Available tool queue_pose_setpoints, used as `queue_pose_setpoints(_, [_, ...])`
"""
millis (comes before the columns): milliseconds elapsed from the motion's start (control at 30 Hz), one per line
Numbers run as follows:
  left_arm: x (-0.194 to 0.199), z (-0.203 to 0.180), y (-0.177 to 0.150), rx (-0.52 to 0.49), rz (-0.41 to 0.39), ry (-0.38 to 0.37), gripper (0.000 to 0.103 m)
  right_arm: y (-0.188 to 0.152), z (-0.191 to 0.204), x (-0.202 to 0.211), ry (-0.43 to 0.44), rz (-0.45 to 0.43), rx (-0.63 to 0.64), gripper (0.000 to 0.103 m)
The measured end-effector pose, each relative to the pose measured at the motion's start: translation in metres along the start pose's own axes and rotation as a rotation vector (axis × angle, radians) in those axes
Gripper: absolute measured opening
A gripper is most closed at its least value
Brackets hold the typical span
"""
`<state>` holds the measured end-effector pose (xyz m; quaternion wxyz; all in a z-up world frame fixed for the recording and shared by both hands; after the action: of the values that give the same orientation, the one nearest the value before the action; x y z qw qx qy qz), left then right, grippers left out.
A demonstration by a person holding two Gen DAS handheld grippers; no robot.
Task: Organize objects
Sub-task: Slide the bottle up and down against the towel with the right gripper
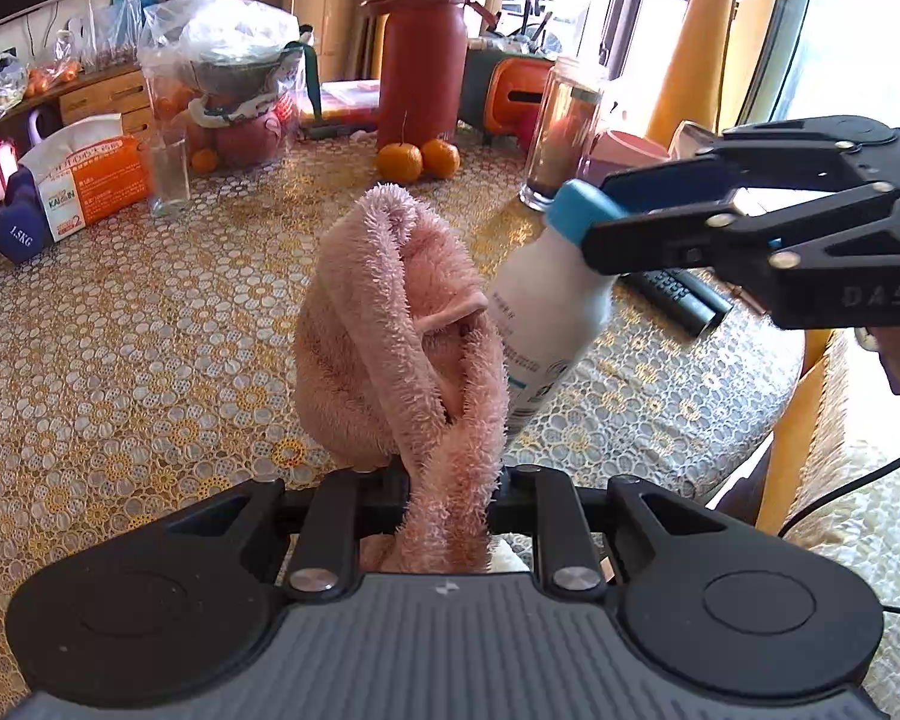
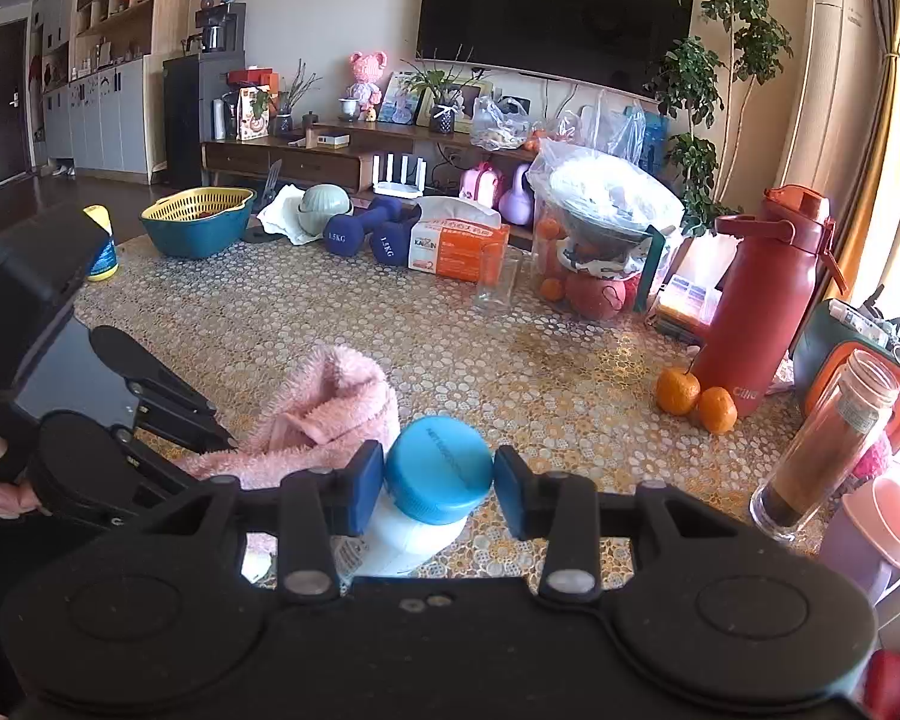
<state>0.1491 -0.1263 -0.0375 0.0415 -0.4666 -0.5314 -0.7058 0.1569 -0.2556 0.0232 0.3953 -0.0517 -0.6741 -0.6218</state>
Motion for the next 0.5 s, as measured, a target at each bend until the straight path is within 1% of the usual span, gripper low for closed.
queue_pose_setpoints(100, [0.011, -0.008, 0.008, -0.016, -0.034, -0.009, 0.02, 0.005, 0.001, -0.006, -0.01, 0.003, -0.011, 0.04])
queue_pose_setpoints(233, [0.014, -0.014, 0.013, -0.016, -0.053, -0.021, 0.02, 0.012, 0.005, -0.014, -0.024, 0.014, -0.017, 0.04])
queue_pose_setpoints(433, [0.002, -0.017, 0.009, -0.018, -0.033, -0.027, 0.02, 0.019, 0.007, -0.025, -0.037, 0.028, -0.029, 0.04])
queue_pose_setpoints(500, [-0.005, -0.015, 0.006, -0.01, -0.016, -0.029, 0.02, 0.02, 0.008, -0.026, -0.036, 0.03, -0.029, 0.04])
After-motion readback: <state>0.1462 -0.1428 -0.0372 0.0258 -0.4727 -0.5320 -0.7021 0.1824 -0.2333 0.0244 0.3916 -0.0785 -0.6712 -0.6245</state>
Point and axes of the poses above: each gripper's, at about its wrist camera, not at the fingertips, and x roughly against the way its jaws point, z to its left, y to its top, the point moved 8 cm from there along -x, roughly the way its jaws point, and after that the axes turned 12 degrees about -x, right-handed, at the moved point
